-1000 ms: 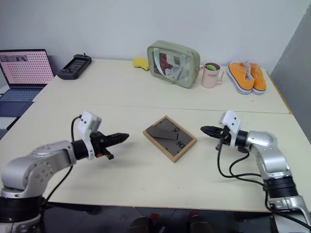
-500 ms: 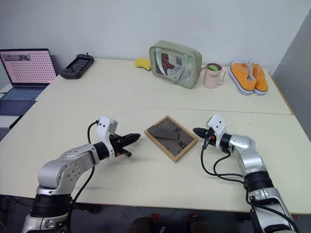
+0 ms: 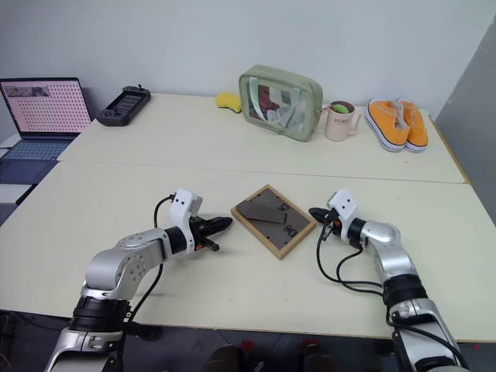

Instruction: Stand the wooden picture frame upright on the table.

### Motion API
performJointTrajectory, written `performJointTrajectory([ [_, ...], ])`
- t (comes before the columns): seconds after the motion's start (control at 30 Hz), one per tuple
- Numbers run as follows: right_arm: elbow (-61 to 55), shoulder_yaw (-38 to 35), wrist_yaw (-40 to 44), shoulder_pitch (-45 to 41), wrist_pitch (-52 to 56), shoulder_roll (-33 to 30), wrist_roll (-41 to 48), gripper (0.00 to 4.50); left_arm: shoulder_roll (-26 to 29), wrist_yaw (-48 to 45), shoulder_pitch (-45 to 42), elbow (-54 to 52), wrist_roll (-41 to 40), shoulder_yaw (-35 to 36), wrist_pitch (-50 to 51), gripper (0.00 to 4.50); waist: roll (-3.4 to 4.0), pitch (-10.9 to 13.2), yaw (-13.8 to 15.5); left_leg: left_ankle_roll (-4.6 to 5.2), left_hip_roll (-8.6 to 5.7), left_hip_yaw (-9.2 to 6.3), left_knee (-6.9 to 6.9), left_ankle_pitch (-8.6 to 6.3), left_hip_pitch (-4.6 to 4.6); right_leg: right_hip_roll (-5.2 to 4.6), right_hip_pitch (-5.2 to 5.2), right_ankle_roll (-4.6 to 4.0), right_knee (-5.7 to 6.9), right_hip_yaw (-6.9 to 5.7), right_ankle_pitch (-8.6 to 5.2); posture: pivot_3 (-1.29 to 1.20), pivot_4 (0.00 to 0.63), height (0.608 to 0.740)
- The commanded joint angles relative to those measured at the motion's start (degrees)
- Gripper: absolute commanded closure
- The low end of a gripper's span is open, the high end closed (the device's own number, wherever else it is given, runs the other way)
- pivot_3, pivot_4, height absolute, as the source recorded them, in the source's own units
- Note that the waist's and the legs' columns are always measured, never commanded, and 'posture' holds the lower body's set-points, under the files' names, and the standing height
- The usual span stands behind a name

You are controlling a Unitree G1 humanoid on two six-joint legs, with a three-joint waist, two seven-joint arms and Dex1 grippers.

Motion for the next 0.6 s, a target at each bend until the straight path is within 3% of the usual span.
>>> performJointTrajectory([
  [0.03,-12.9,-0.1,-1.1,5.4,4.9,0.8,2.5,4.5,-0.8,-2.0,-4.6,3.7,2.0,-1.1,-3.2,4.46,0.0,0.0,0.1,0.0,0.0,-0.02,-0.01,0.0,0.0,0.0,0.0,0.0,0.02,-0.03,0.0,0.0,0.15,0.74],
  [0.3,-28.6,0.0,-4.4,14.0,13.8,1.8,4.3,4.5,-3.1,-5.6,-12.0,13.5,6.0,-3.4,-8.8,4.46,0.0,0.0,0.0,0.0,-0.04,-0.02,0.02,0.0,0.0,0.01,-0.02,0.01,0.07,-0.01,-0.01,0.0,0.15,0.74],
  [0.6,-28.5,-1.3,-5.8,14.2,14.8,0.7,3.6,4.5,-3.9,-9.0,-14.4,16.7,7.9,-3.8,-10.7,4.46,0.0,0.0,0.0,0.0,-0.04,-0.03,0.0,0.0,0.0,0.03,-0.04,0.01,0.08,-0.01,-0.01,0.0,0.15,0.74],
])
